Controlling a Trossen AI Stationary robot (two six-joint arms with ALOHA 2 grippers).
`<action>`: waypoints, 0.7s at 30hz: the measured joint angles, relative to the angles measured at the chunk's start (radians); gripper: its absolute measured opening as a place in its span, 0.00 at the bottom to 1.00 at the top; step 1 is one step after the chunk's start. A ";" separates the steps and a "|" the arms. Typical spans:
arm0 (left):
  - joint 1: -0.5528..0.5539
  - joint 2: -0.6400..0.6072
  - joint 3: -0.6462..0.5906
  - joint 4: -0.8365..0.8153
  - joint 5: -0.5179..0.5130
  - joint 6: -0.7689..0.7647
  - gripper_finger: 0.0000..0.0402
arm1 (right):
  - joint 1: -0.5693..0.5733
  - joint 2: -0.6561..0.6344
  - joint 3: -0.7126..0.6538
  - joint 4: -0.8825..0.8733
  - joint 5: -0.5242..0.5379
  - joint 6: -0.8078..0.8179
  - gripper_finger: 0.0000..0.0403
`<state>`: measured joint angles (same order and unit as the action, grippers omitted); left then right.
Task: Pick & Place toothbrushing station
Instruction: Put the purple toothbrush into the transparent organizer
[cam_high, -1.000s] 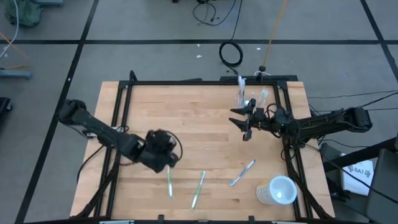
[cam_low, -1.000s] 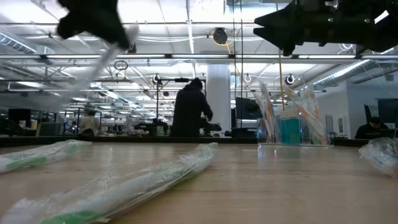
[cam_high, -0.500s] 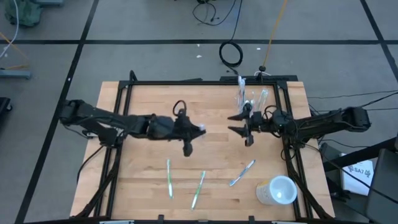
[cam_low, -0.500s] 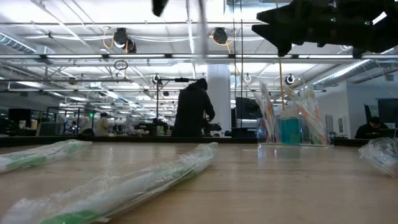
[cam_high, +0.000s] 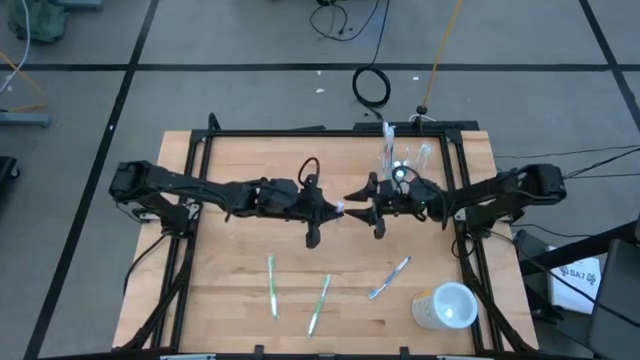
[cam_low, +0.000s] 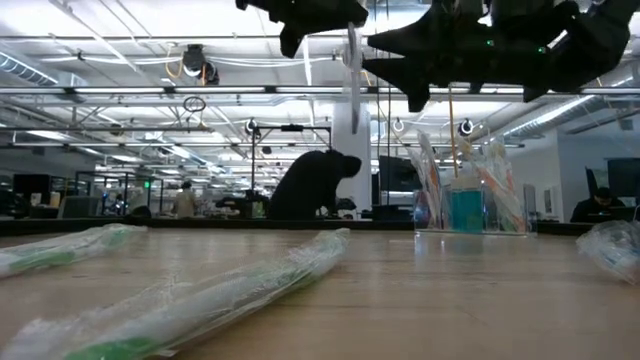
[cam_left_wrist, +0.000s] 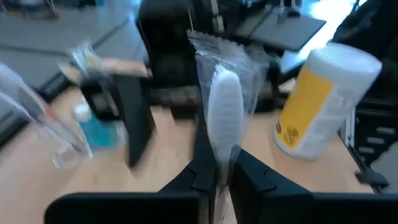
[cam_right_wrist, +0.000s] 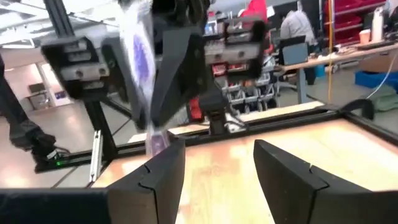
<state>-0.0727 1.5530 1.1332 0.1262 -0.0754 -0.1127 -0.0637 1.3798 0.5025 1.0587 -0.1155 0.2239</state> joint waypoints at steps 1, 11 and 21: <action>0.000 0.006 0.002 0.019 0.000 0.010 0.08 | 0.000 0.020 0.013 -0.002 -0.020 0.000 0.45; 0.001 0.010 0.000 -0.023 -0.002 0.032 0.04 | -0.002 0.154 0.115 0.015 -0.147 0.002 0.45; 0.000 0.011 0.002 -0.043 -0.040 0.026 0.07 | -0.022 0.149 0.115 0.021 -0.150 -0.001 0.45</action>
<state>-0.0731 1.5642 1.1351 0.0834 -0.1149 -0.0866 -0.0853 1.5288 0.6178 1.0800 -0.2651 0.2234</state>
